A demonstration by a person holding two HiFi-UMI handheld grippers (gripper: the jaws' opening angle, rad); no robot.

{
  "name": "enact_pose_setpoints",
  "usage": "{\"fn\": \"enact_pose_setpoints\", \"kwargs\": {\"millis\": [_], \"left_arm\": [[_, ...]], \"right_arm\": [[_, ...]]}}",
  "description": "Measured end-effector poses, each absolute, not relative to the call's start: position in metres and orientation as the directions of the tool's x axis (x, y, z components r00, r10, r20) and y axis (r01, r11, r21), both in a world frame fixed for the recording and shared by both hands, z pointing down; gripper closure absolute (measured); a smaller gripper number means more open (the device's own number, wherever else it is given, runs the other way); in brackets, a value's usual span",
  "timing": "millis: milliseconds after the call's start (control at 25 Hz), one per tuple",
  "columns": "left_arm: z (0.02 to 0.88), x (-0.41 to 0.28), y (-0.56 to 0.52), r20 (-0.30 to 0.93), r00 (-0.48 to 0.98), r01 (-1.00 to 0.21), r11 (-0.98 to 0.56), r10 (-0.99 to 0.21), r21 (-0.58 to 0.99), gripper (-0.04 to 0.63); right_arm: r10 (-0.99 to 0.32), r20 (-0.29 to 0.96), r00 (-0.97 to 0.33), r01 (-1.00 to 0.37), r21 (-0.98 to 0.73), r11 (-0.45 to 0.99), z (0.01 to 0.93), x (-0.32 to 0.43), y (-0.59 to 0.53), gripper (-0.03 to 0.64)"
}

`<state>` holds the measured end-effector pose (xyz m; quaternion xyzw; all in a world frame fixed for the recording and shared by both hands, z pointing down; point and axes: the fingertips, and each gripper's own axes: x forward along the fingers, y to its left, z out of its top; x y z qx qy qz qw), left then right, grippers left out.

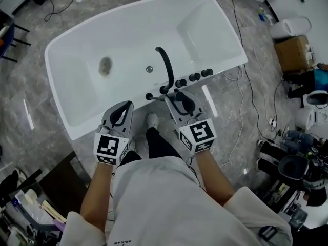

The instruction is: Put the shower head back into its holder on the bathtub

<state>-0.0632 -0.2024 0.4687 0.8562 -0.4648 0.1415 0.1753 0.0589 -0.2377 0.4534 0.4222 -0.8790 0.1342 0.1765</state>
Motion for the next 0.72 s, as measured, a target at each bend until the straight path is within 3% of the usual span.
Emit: {"fn": "enact_pose_setpoints", "kwargs": {"millis": [720], "left_arm": [[0.537, -0.049, -0.207, 0.469, 0.515, -0.853, -0.485, -0.717, 0.195, 0.583]], "right_arm": [[-0.648, 0.487, -0.586, -0.778, -0.114, 0.618, 0.543, 0.057, -0.249, 0.471]]}}
